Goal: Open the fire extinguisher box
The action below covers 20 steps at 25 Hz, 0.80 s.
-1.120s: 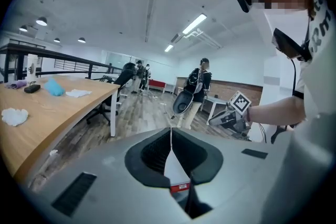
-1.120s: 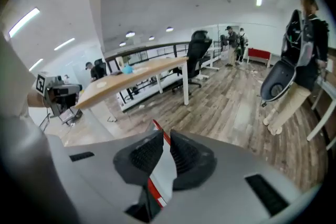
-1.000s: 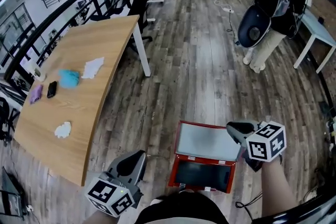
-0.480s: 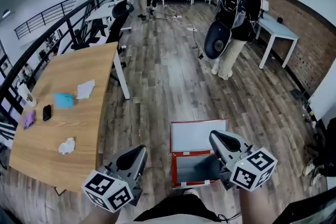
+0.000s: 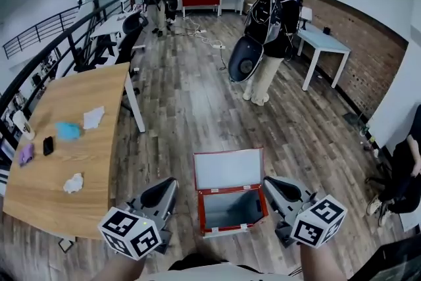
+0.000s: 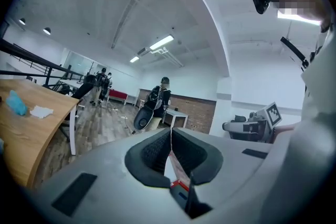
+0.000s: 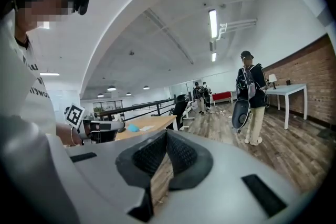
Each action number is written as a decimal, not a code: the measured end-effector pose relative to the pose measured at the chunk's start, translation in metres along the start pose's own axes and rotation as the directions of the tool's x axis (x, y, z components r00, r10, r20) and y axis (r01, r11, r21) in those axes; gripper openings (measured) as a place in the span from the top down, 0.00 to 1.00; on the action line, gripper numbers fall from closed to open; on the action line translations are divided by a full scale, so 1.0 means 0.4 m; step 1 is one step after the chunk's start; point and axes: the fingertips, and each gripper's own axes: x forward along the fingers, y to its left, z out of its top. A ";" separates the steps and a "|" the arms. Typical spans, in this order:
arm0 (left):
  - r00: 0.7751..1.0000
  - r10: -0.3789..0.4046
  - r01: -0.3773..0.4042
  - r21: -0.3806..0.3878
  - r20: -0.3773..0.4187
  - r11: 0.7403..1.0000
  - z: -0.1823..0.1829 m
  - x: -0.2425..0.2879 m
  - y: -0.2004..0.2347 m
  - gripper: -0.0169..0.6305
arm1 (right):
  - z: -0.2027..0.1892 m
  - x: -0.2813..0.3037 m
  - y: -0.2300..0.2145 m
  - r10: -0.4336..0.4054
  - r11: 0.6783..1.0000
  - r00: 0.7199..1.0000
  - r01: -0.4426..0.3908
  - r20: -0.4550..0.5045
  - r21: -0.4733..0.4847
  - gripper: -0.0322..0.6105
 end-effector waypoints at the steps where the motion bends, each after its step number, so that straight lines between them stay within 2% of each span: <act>1: 1.000 0.004 -0.004 -0.002 0.000 1.000 0.000 0.000 -0.008 0.96 | -0.004 -0.013 0.000 0.000 1.000 1.000 0.000 -0.008 -0.013 0.94; 6: 0.999 0.038 -0.039 -0.016 -0.010 0.999 -0.009 0.006 -0.011 0.96 | -0.016 -0.042 -0.005 0.000 1.000 1.000 0.000 -0.006 0.000 0.94; 12: 0.999 0.037 -0.037 0.009 -0.016 0.999 -0.012 0.005 -0.027 0.96 | -0.043 -0.047 -0.005 -0.003 1.000 1.000 0.003 -0.014 0.011 0.94; 20: 0.999 0.050 -0.050 0.014 -0.011 0.999 -0.008 0.003 -0.003 0.96 | -0.027 -0.037 -0.003 -0.003 1.000 1.000 0.003 -0.005 -0.010 0.94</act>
